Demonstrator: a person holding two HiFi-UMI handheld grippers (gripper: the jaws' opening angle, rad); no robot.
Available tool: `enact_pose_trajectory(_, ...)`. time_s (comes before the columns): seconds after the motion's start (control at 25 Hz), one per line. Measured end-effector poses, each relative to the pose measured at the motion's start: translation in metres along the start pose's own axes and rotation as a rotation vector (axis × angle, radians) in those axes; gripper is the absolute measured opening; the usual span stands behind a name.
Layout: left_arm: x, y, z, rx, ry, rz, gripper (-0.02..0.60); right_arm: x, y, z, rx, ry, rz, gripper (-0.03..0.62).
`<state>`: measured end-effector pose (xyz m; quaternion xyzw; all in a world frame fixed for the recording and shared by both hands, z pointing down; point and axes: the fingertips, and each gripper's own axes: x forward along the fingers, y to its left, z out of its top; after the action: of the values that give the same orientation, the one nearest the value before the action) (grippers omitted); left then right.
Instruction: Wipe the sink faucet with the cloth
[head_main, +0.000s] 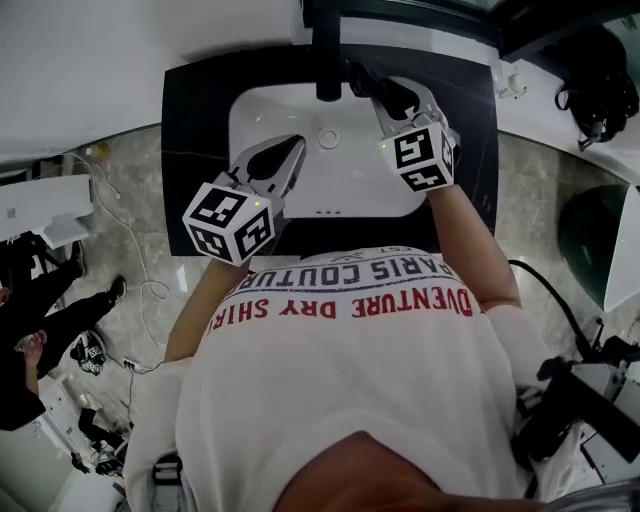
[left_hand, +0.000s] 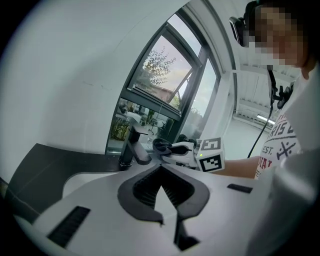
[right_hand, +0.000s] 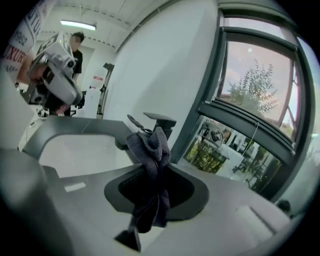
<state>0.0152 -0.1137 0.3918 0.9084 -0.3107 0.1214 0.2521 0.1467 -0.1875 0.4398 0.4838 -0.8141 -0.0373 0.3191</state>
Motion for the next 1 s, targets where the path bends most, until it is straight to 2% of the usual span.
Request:
enact_pose_trajectory(0.08, 0.008, -0.002, 0.000, 0.007, 0.019, 0.010, 0.000, 0.008, -0.006, -0.025, -0.078, 0.055, -0.037, 0.077)
enact_pose_trajectory(0.2, 0.020, -0.005, -0.003, 0.012, 0.047, 0.022, 0.000, 0.022, -0.004, -0.047, -0.276, 0.094, -0.065, 0.077)
enact_pose_trajectory(0.32, 0.028, -0.005, -0.006, 0.006, 0.063, 0.038, 0.000, 0.044, 0.002, -0.045, -0.438, 0.079, -0.064, 0.077)
enact_pose_trajectory(0.4, 0.032, -0.004, -0.008, 0.003, 0.074, 0.046, 0.000, 0.058, 0.004, -0.040, -0.504, 0.062, -0.070, 0.077)
enact_pose_trajectory(0.6, 0.040, 0.004, -0.012, -0.001, 0.090, 0.074, 0.000, 0.082, -0.003, -0.027, -0.561, 0.023, -0.120, 0.077)
enact_pose_trajectory(1.0, 0.035, 0.019, -0.006, -0.027, 0.062, 0.107, 0.000, 0.104, -0.006, -0.019, -0.595, 0.043, -0.137, 0.077)
